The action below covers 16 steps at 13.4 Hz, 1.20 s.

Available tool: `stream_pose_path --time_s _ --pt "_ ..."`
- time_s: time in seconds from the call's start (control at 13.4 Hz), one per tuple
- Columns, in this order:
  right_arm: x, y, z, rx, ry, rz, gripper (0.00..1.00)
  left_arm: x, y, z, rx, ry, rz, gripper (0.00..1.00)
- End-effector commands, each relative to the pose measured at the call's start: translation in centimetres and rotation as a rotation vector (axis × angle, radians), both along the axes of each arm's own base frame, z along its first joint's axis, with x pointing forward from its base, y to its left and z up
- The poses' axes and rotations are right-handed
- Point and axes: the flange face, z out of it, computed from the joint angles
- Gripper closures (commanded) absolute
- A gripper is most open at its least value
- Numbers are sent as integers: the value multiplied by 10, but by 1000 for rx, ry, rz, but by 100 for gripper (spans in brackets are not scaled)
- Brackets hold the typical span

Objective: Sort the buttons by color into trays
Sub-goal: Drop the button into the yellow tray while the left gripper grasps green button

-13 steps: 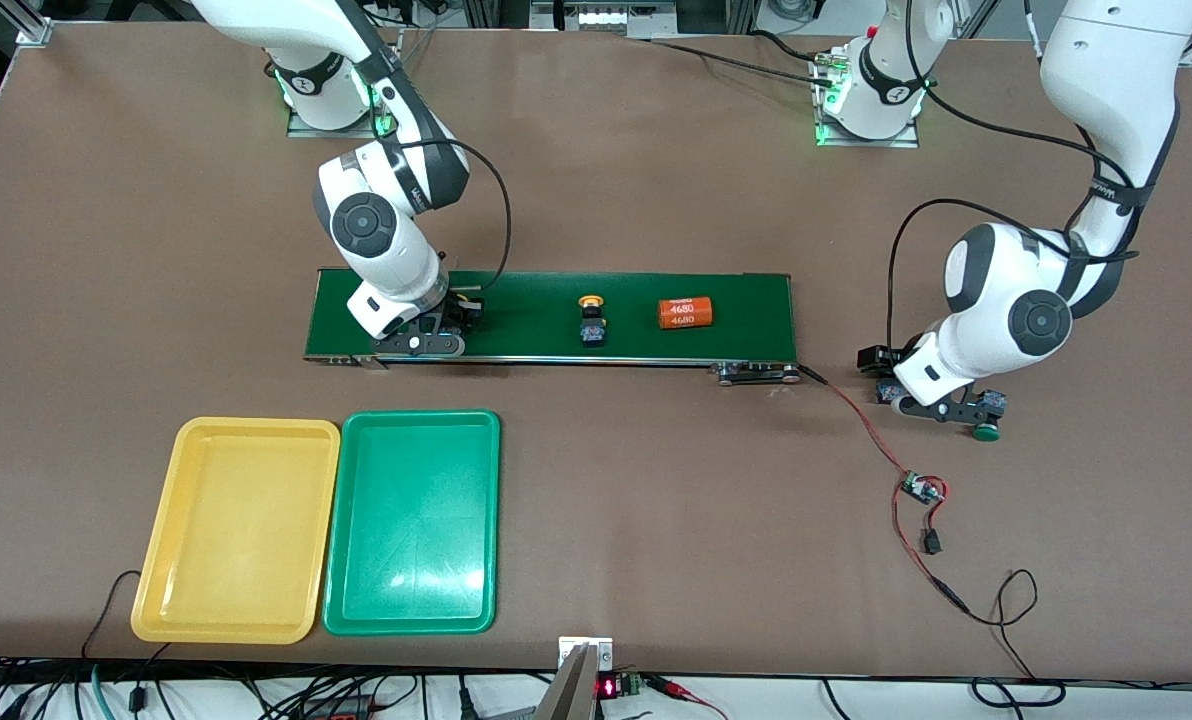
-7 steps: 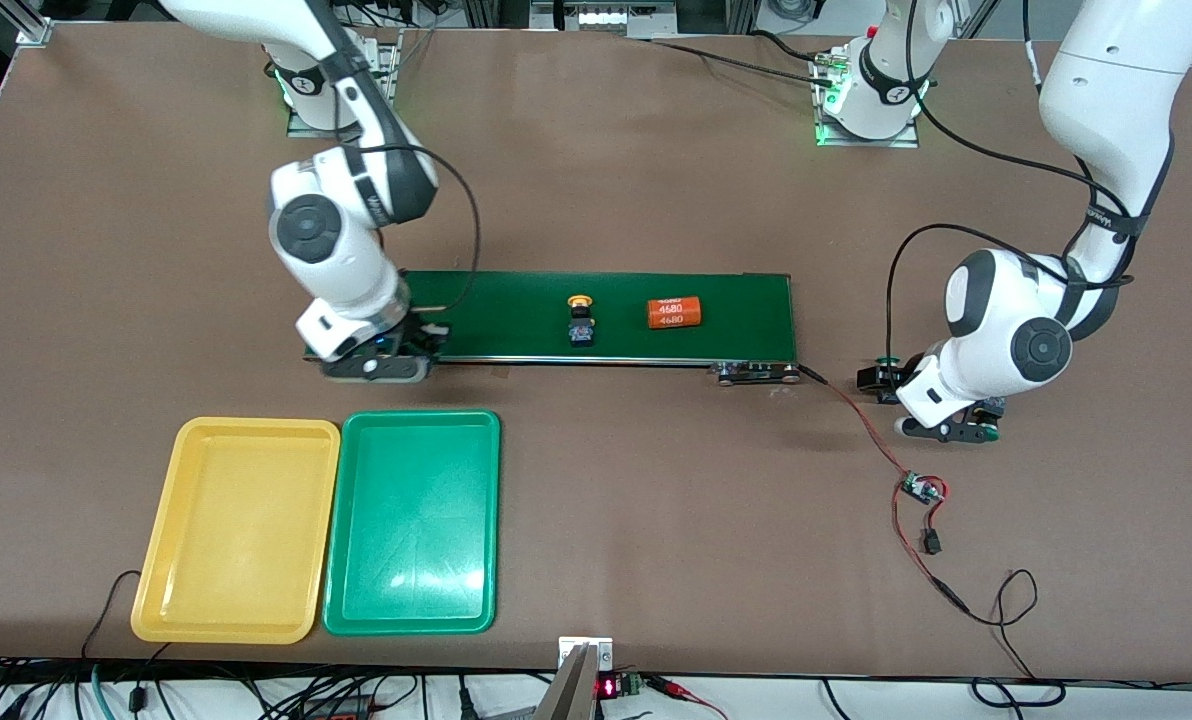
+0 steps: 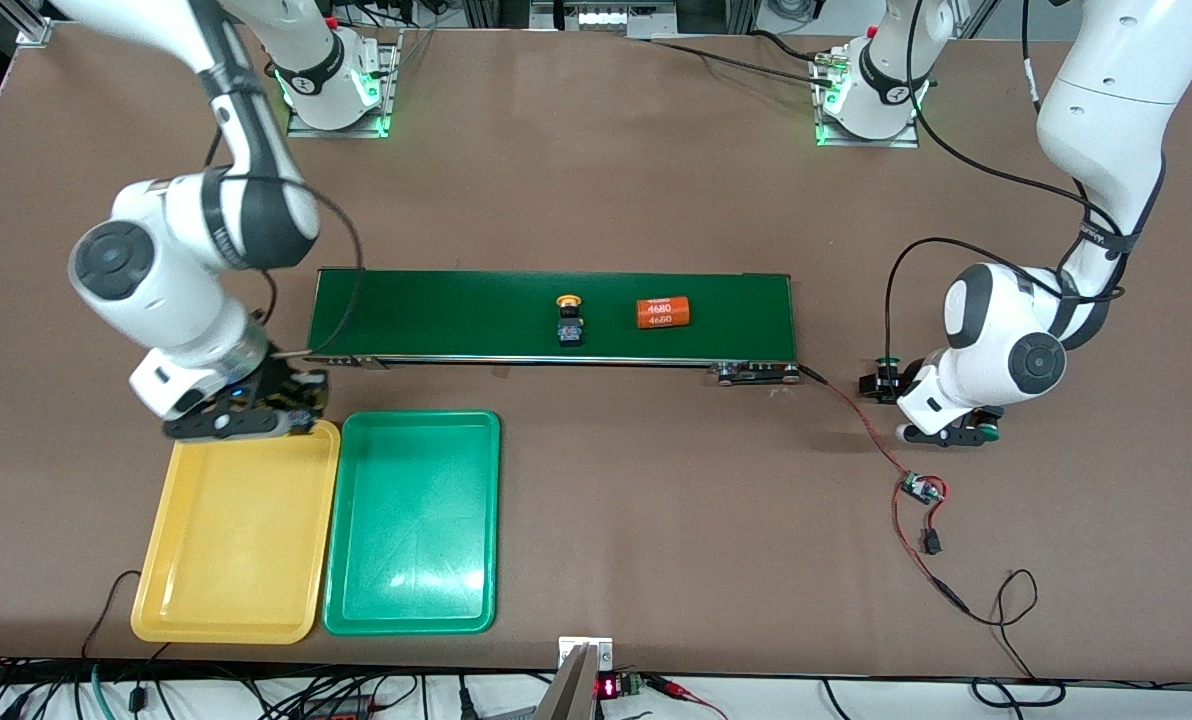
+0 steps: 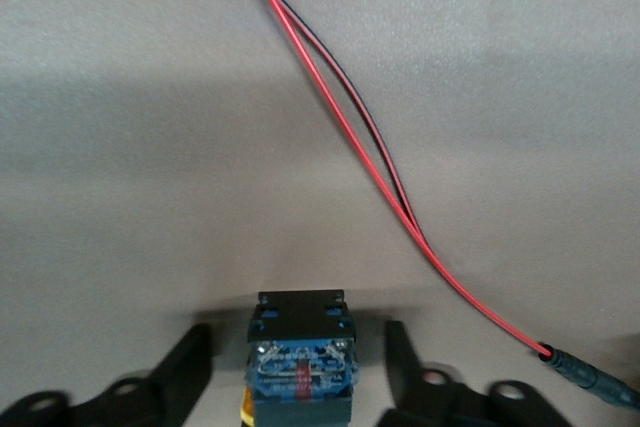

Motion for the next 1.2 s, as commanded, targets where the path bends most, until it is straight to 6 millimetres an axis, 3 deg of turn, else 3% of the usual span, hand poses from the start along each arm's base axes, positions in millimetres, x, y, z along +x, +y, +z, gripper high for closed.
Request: stream_pose_path --time_s 0.0,0.07,0.15,0.22,0.3,0.37,0.52,0.67,0.75,0.82,0.97,1.12 --pt "41 -44 -22 -42 -15 80 84 5 -3 12 -5 -3 -11 89" --pt "49 -55 -29 -50 -33 94 84 5 -4 12 -8 -4 -26 100" --pt "54 -64 -37 -59 -53 108 84 5 -4 12 -12 -6 -49 100" --pt "58 -79 -58 -71 -63 107 84 6 -4 17 -11 -14 -56 100" --pt "62 -99 -84 -87 -73 125 83 8 -4 33 -4 -36 -56 100" --pt "65 -105 -98 -101 -100 154 83 8 -7 49 4 -39 -63 100" --pt "67 -115 -121 -122 -117 149 78 3 -43 83 19 -18 -122 100" --pt "66 -118 -138 -130 -122 141 49 -4 -80 113 33 -25 -163 100" --pt "66 -117 -139 -130 -124 144 44 -11 -99 118 40 -6 -178 100" --pt "66 -120 -139 -135 -127 155 42 -18 -116 122 54 12 -168 100" --pt "67 -111 -133 -134 -134 170 28 -31 -154 125 74 39 -131 100" --pt "64 -105 -118 -123 -139 165 0 -44 -193 119 96 47 -86 100"
